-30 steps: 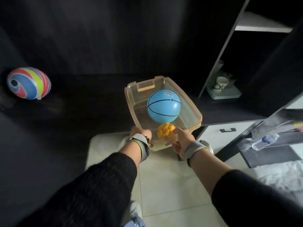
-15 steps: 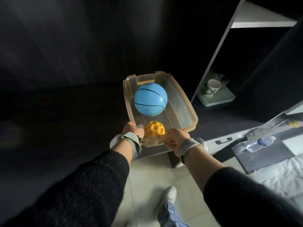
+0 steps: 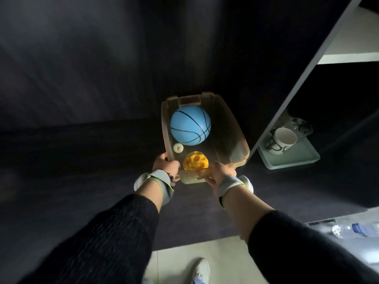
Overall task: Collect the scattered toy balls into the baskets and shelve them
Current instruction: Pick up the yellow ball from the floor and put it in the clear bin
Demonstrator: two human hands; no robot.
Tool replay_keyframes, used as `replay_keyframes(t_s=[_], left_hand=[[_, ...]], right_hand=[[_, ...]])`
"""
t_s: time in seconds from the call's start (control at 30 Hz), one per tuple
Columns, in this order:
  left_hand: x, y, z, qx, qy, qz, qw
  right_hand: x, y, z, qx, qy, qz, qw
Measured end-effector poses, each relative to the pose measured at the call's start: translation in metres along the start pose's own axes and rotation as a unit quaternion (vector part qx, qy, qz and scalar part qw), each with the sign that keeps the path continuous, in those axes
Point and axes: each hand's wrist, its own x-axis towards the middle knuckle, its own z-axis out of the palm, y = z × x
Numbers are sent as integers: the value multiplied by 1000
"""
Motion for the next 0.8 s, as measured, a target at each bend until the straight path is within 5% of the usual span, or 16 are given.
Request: replay_keyframes(t_s=[0.23,0.47,0.8], left_hand=[[32,9,21,15,7,-53,998],[49,6,31,44,41,-43,997],[36,5,25,13,-21,-44,999]], right_hand=[[34,-8,-2,15,-29,-2,999],[44,-1,2,50,37,40,997],[25,6,-1,-2,10,42,999]])
